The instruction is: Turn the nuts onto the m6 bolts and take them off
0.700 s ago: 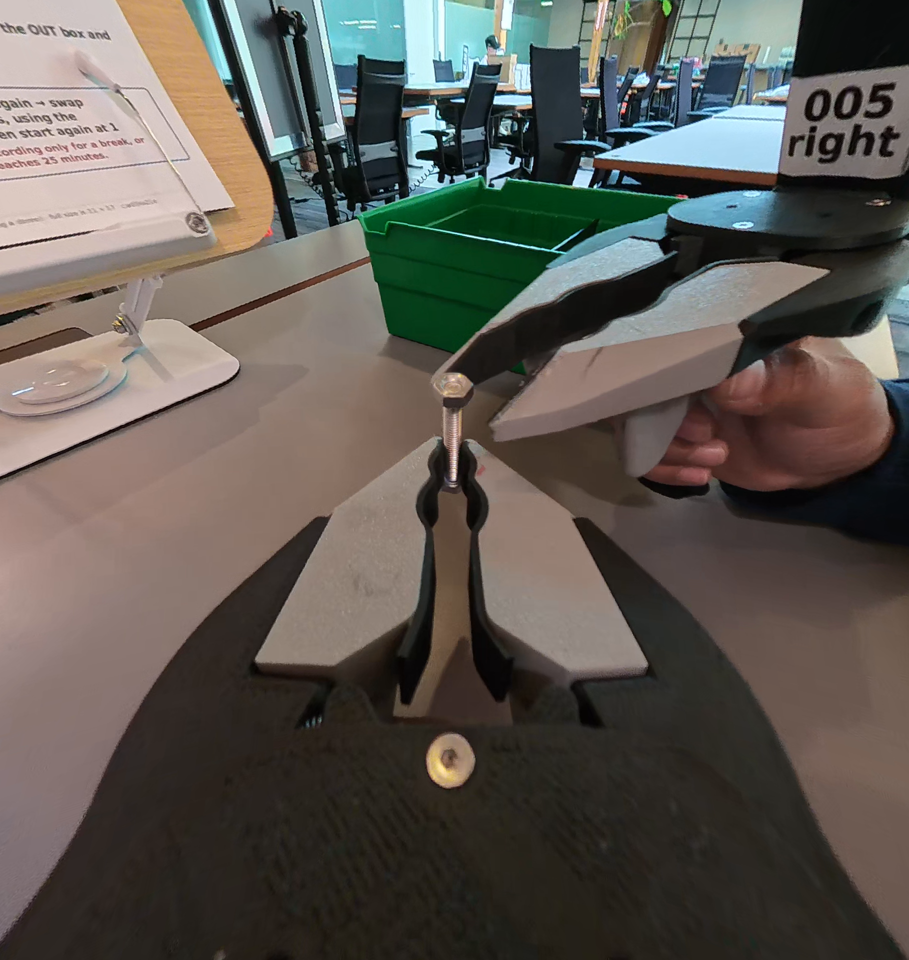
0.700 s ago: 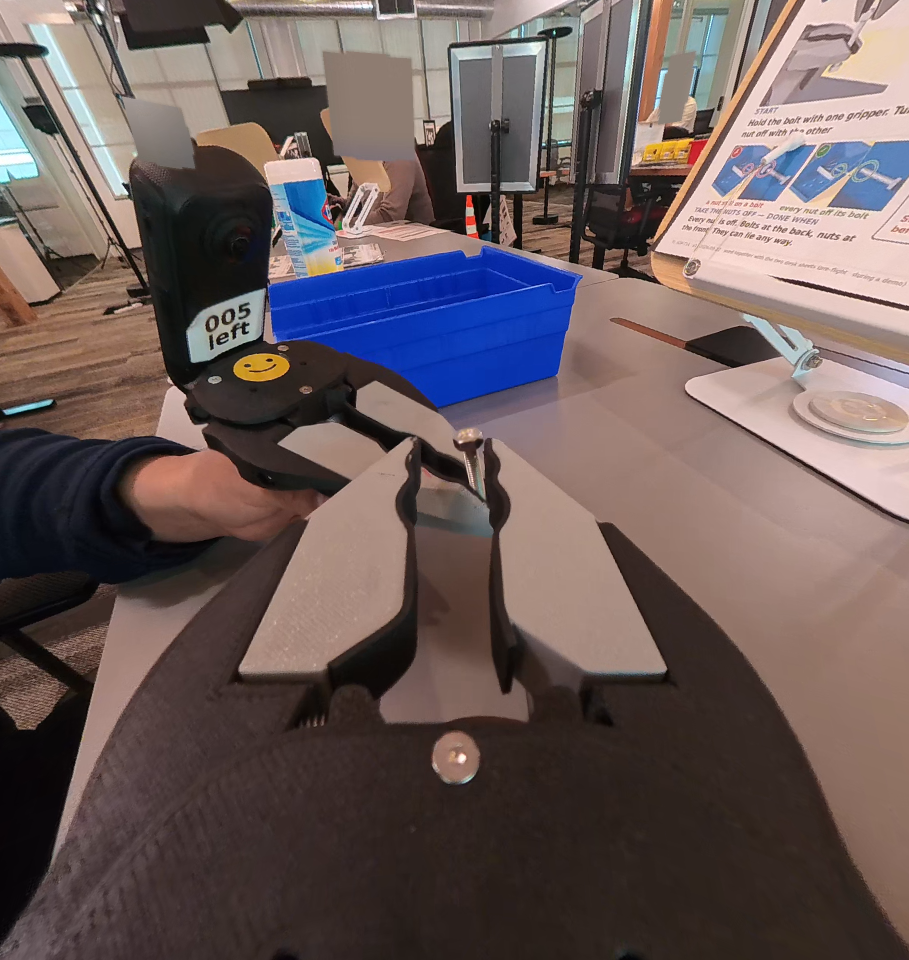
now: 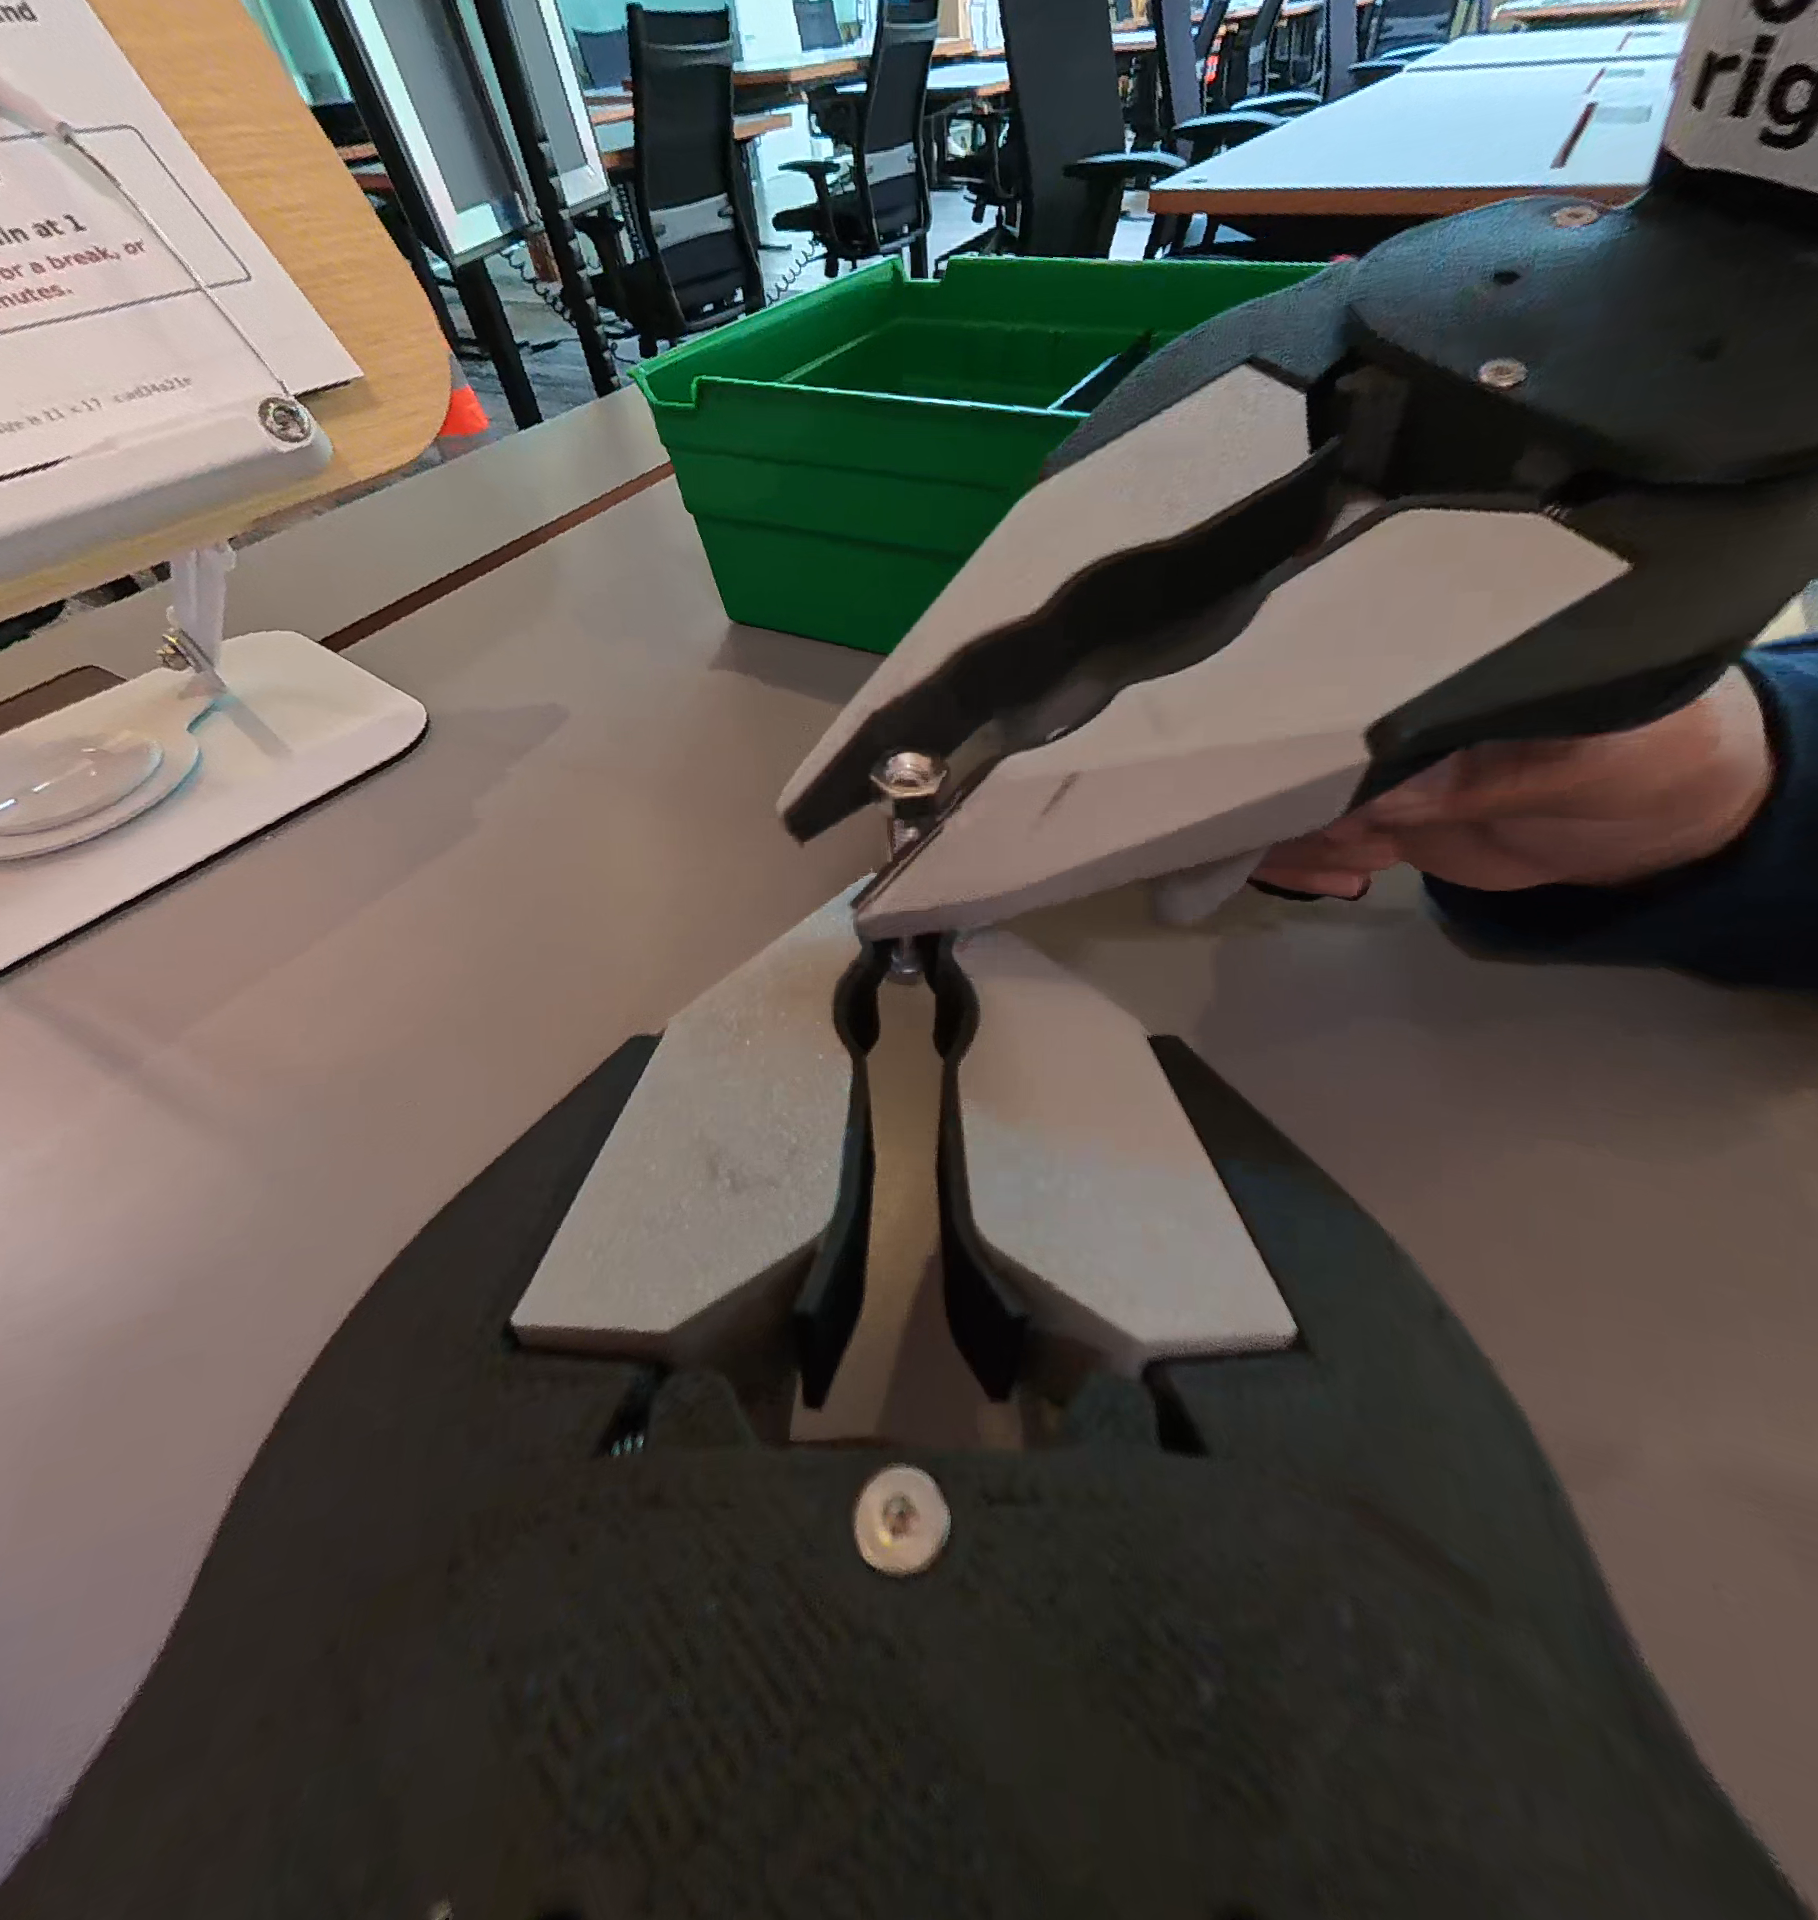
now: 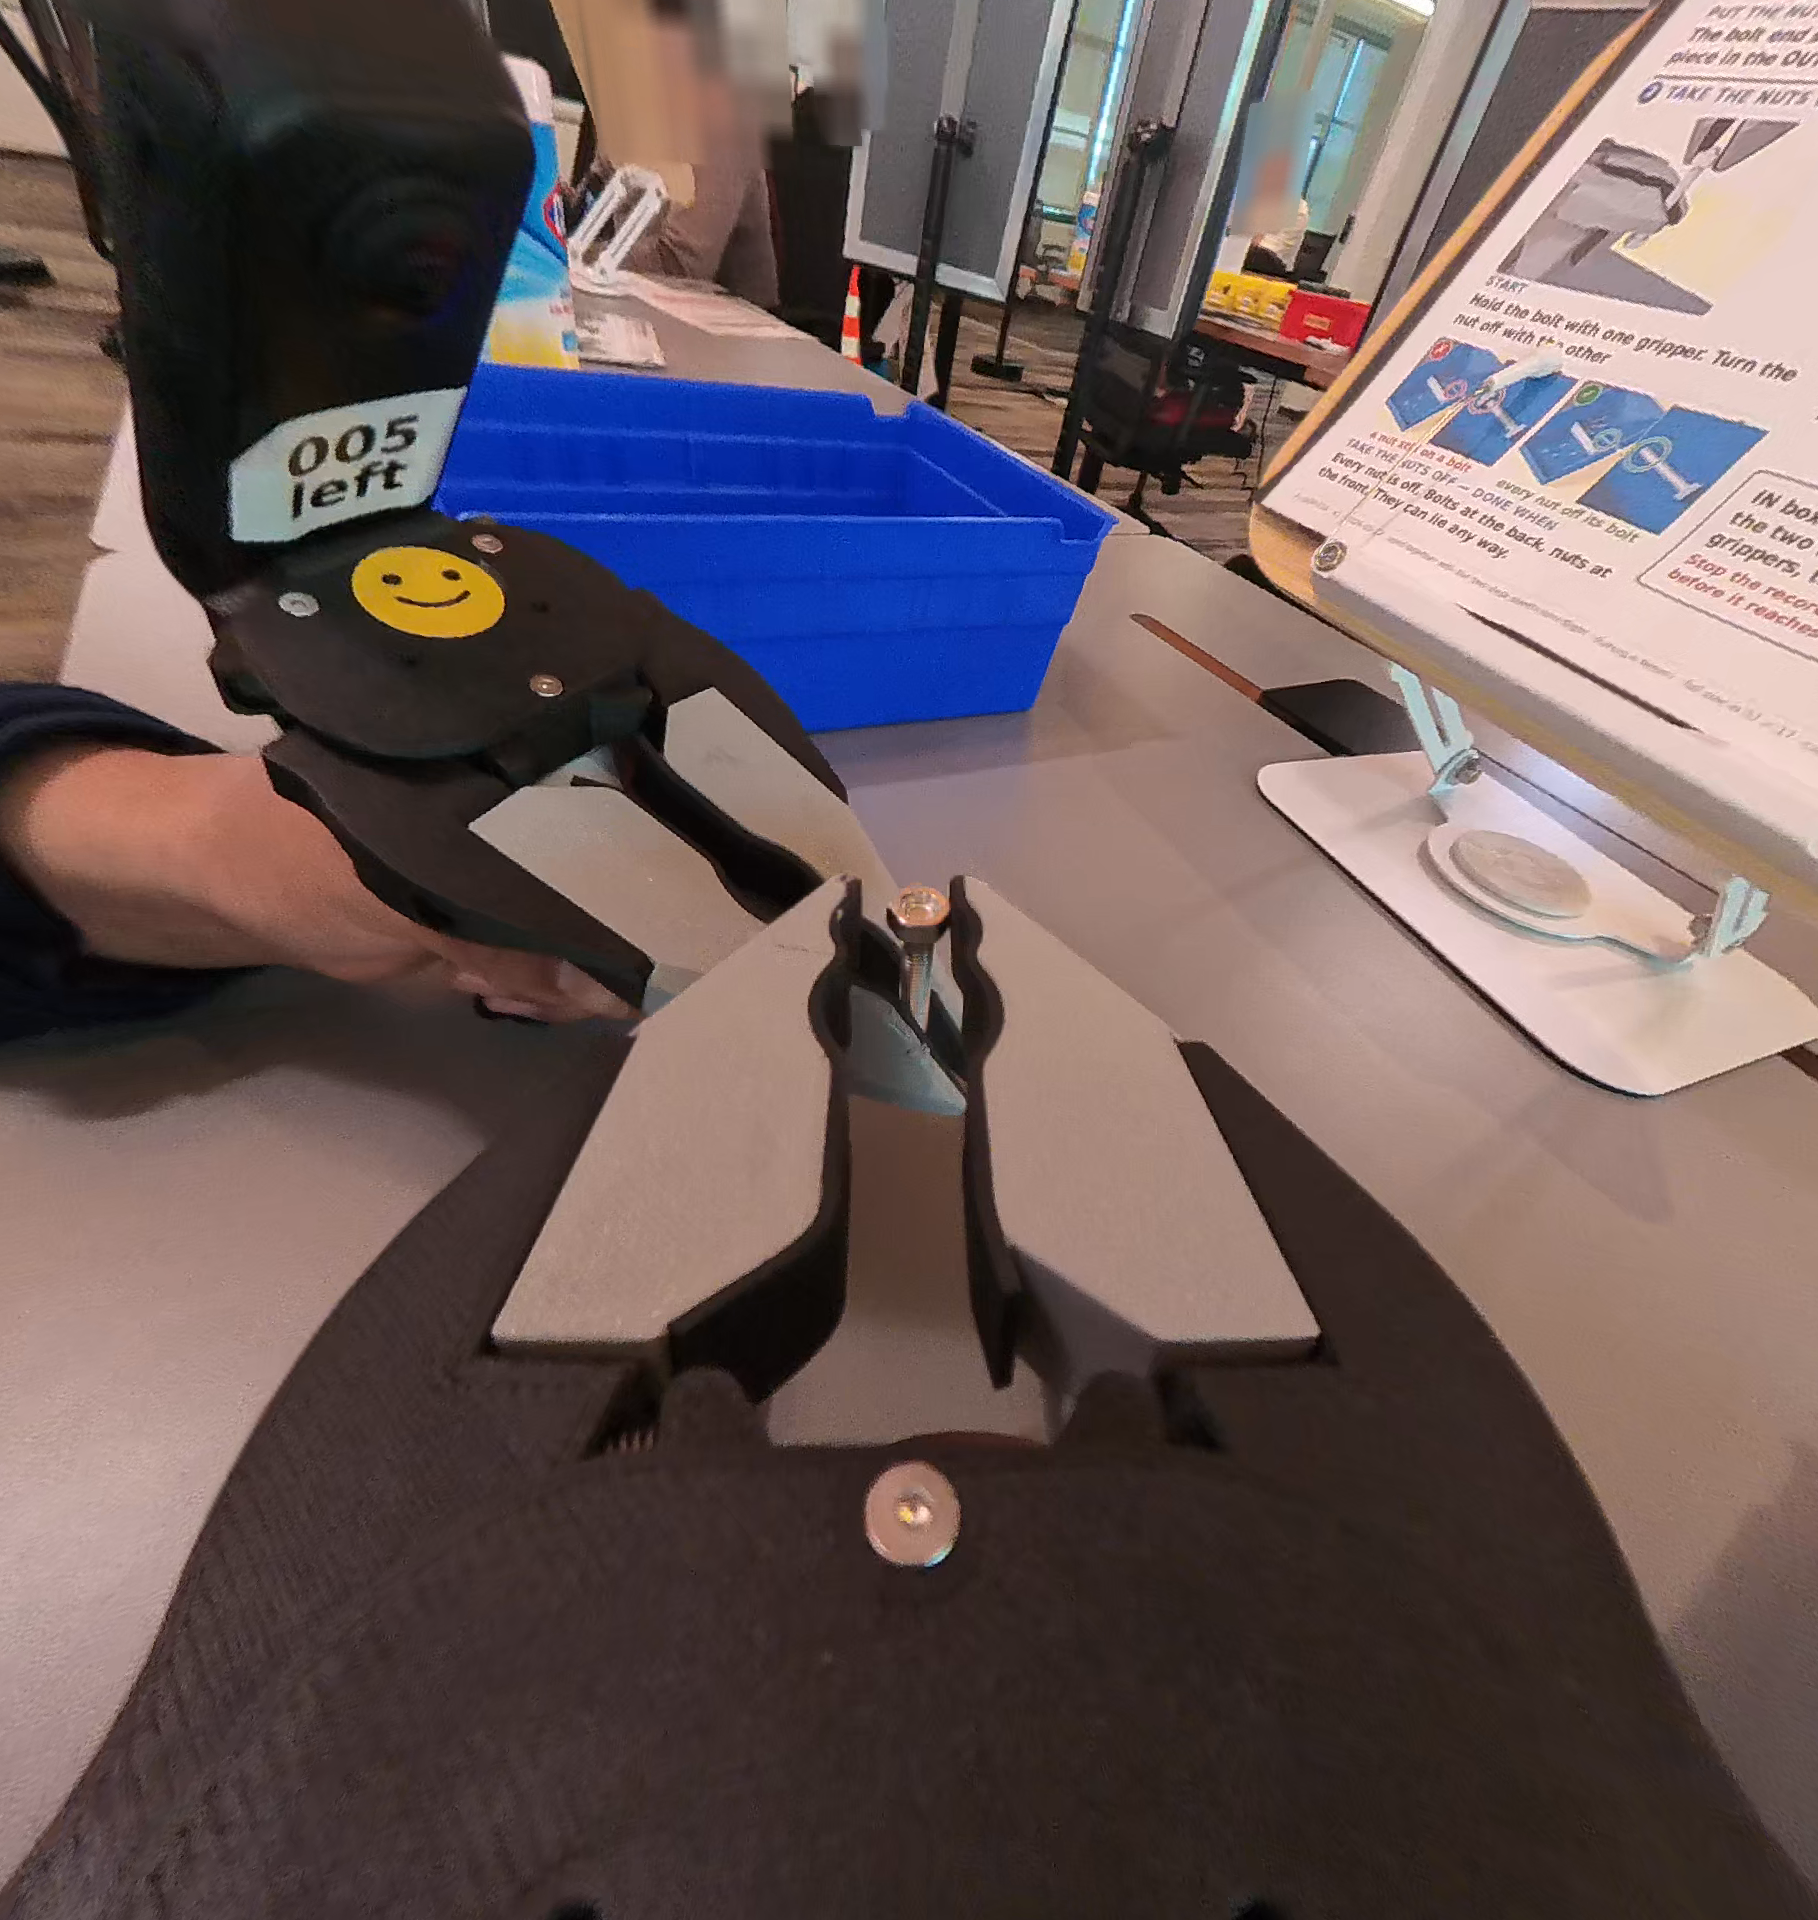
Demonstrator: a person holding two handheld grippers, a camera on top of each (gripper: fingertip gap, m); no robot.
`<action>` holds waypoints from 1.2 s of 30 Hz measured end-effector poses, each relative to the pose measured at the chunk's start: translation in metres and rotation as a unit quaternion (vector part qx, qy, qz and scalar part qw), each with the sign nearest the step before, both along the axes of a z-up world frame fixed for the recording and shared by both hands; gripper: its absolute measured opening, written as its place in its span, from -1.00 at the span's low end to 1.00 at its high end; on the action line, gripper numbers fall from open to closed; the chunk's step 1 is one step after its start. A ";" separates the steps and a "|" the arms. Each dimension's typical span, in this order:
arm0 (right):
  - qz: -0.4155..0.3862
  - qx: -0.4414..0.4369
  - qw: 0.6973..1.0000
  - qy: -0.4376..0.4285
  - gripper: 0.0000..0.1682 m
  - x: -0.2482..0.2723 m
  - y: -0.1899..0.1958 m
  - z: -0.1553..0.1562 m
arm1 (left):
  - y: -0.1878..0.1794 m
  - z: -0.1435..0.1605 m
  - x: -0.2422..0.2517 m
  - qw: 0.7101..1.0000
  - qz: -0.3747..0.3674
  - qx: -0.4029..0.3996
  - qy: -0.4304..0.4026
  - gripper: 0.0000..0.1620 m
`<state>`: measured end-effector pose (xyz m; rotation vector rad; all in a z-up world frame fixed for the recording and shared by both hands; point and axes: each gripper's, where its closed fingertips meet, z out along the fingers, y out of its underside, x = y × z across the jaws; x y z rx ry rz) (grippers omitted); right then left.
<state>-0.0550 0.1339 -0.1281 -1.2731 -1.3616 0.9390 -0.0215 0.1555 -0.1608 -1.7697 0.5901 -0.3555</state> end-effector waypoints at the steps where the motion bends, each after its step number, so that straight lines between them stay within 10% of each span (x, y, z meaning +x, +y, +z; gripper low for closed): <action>1: 0.003 0.000 1.000 0.000 -0.84 -0.001 -0.002 -0.001 | -0.001 -0.001 0.002 1.000 -0.004 0.000 0.003 -0.95; 36: 0.000 -0.023 1.000 0.016 -0.83 0.002 0.003 0.004 | 0.001 -0.001 -0.002 1.000 0.009 -0.009 -0.001 -0.95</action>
